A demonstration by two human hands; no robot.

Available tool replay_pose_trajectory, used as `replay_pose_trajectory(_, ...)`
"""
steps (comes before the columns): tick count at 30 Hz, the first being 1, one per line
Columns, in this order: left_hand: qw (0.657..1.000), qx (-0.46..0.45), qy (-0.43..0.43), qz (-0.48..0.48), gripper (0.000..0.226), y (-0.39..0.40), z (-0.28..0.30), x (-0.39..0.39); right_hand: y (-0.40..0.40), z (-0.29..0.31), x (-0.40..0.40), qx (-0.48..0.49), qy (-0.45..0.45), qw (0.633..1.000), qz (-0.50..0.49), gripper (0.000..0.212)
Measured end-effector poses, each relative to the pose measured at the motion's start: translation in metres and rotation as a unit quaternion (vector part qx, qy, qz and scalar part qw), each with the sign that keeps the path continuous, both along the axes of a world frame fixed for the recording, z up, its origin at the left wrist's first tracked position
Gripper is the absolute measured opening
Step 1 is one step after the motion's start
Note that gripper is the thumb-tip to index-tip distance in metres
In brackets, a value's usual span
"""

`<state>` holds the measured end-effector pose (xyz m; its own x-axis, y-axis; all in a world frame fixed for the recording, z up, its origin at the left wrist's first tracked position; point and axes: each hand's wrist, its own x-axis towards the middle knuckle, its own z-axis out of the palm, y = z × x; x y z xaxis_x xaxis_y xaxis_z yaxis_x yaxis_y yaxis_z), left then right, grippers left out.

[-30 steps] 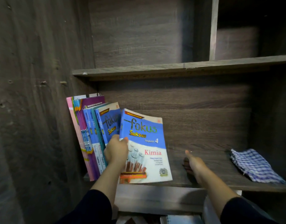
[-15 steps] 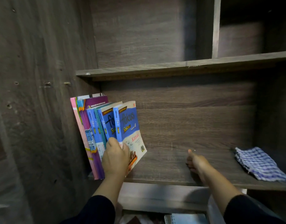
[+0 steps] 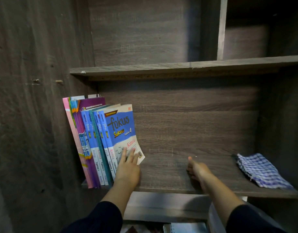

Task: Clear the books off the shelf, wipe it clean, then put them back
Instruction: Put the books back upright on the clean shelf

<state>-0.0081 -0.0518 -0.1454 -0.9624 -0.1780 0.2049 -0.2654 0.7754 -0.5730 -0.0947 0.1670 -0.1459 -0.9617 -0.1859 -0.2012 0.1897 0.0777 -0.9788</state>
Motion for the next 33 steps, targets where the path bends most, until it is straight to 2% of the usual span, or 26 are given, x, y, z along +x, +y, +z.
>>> replay_pose_trajectory(6, 0.991, -0.056, -0.054, 0.11, 0.053, -0.005, -0.007, -0.006, -0.001, -0.001, -0.003, 0.021, 0.004, 1.0, -0.002, 0.037)
replay_pose_trajectory(10, 0.989, -0.065, -0.043, 0.122, 0.055, -0.001, -0.01, -0.005, -0.003, -0.002, -0.005, 0.023, 0.005, 0.999, -0.022, 0.042)
replay_pose_trajectory(15, 0.998, -0.058, -0.011, 0.022, 0.042, -0.008, -0.011, 0.003, -0.002, -0.003, -0.003, 0.042, 0.018, 0.999, -0.007, 0.039)
replay_pose_trajectory(18, 0.998, -0.019, 0.016, -0.062, 0.036, -0.005, -0.009, 0.014, 0.005, 0.0, 0.003, 0.061, 0.015, 0.998, 0.019, 0.037)
replay_pose_trajectory(21, 0.995, 0.005, 0.029, -0.098, 0.031, 0.004, -0.005, 0.029, 0.01, 0.001, 0.013, 0.064, 0.023, 0.997, 0.034, 0.035)
replay_pose_trajectory(27, 0.987, 0.069, 0.041, -0.14, 0.027, 0.026, 0.004, 0.059, 0.025, 0.005, 0.053, 0.05, -0.003, 0.991, 0.124, 0.023)
replay_pose_trajectory(30, 0.983, 0.12, 0.04, -0.131, 0.028, 0.036, -0.006, 0.071, 0.034, -0.001, 0.063, 0.096, -0.002, 0.982, 0.162, 0.022)
replay_pose_trajectory(33, 0.982, 0.138, -0.005, -0.129, 0.029, 0.046, -0.027, 0.078, 0.042, -0.018, 0.072, 0.165, -0.041, 0.965, 0.198, 0.021)
